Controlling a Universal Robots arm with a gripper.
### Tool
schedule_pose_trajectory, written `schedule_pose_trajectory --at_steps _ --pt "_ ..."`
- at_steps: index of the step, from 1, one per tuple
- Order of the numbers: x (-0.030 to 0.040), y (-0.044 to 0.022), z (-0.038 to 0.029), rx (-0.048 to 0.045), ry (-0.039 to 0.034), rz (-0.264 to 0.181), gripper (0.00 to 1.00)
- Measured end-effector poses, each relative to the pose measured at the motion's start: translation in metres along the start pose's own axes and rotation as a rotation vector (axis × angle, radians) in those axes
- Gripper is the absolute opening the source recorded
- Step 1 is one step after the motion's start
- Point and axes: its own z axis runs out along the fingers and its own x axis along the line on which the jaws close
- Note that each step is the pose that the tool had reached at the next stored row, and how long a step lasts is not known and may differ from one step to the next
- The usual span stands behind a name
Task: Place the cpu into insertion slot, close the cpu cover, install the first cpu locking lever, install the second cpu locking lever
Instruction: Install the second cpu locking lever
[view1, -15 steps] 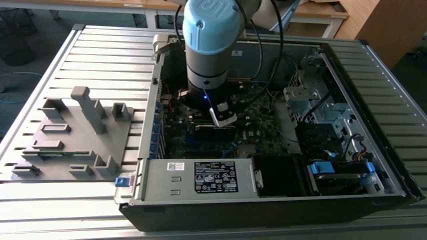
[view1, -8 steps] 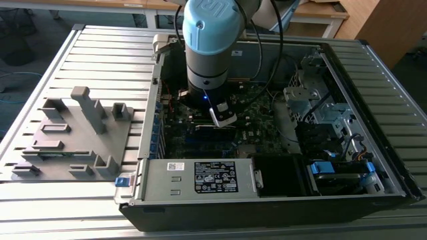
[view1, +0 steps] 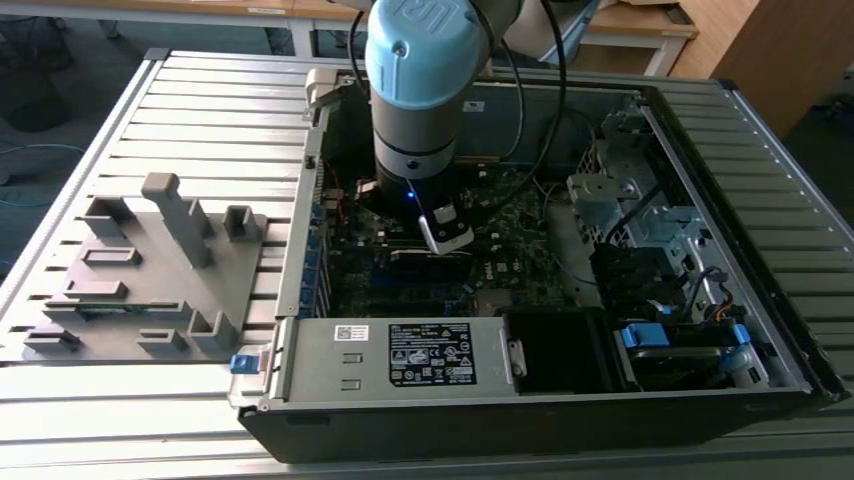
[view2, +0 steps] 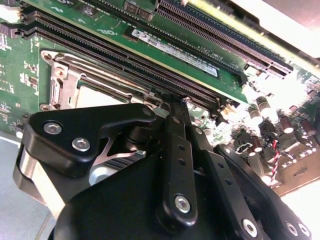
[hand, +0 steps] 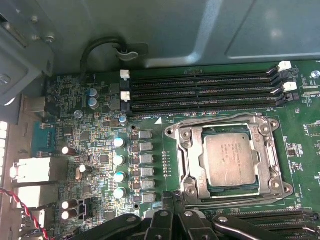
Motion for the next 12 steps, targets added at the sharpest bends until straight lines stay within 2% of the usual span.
schedule_pose_trajectory --at_steps 6,12 --pt "0.0000 0.0012 -0.0023 -0.0004 -0.0002 0.000 0.10" --pt "0.0001 0.0018 -0.0020 0.0010 0.0000 0.000 0.10"
